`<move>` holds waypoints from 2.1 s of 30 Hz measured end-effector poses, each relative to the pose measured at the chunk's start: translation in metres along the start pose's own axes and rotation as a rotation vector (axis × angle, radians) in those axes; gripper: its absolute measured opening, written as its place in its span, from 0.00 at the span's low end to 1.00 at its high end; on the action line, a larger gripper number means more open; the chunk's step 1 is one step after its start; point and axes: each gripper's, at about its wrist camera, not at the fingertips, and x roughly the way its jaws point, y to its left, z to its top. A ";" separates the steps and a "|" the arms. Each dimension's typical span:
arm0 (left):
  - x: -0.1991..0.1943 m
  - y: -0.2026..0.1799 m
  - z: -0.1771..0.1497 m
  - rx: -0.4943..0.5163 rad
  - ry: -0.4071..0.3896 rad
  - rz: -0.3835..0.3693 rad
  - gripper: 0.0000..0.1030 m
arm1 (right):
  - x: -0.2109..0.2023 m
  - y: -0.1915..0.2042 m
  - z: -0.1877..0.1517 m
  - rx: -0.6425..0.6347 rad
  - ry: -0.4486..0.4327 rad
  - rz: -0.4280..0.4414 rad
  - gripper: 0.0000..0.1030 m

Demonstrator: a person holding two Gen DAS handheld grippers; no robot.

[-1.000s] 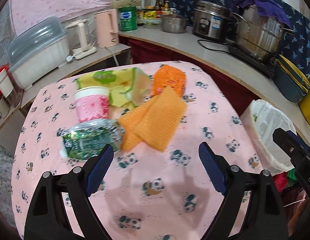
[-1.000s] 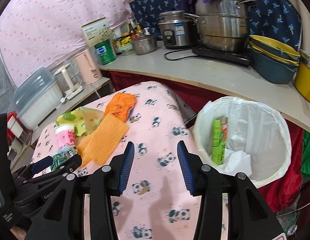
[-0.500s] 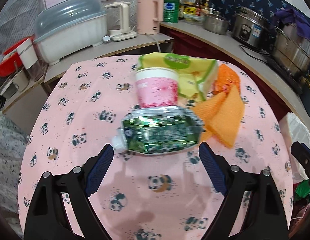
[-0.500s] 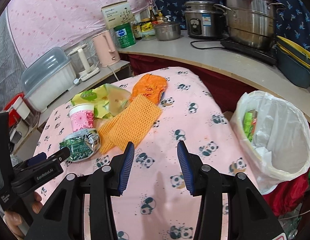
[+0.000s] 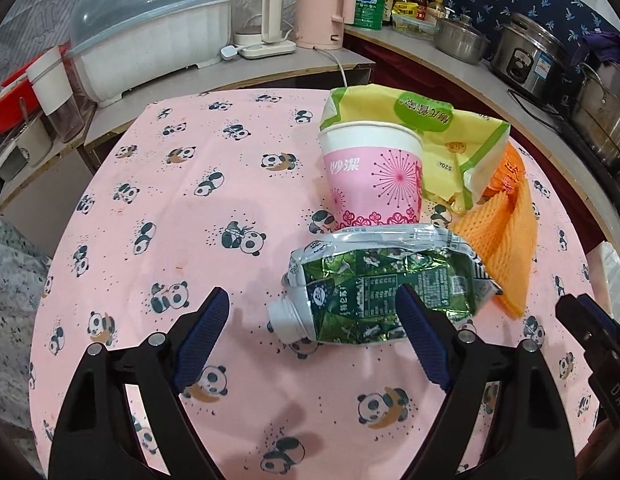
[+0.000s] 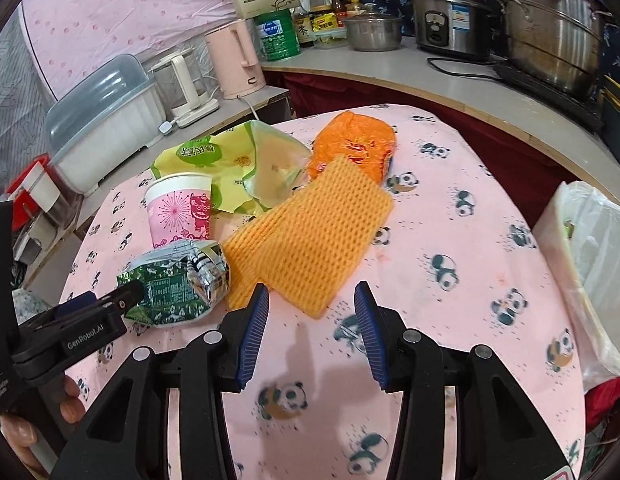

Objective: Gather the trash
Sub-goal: 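Grasp the orange mesh sleeve with the right gripper while the left gripper grasps the green foil pouch, then carry the mesh sleeve and foil pouch to the bin and open both grippers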

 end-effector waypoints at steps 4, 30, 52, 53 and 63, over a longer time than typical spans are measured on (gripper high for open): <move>0.015 -0.003 0.004 0.017 0.028 -0.025 0.67 | 0.022 0.009 0.009 0.005 0.006 0.002 0.52; -0.018 -0.035 -0.014 0.079 0.022 -0.105 0.24 | 0.010 -0.011 0.007 0.037 -0.028 -0.076 0.10; -0.097 -0.123 -0.038 0.231 -0.068 -0.178 0.16 | -0.098 -0.079 -0.012 0.114 -0.153 -0.083 0.10; -0.098 -0.130 -0.038 0.241 -0.070 -0.181 0.16 | -0.101 -0.084 -0.013 0.121 -0.157 -0.087 0.10; -0.109 -0.201 -0.037 0.328 -0.093 -0.226 0.16 | -0.130 -0.146 -0.024 0.203 -0.190 -0.138 0.10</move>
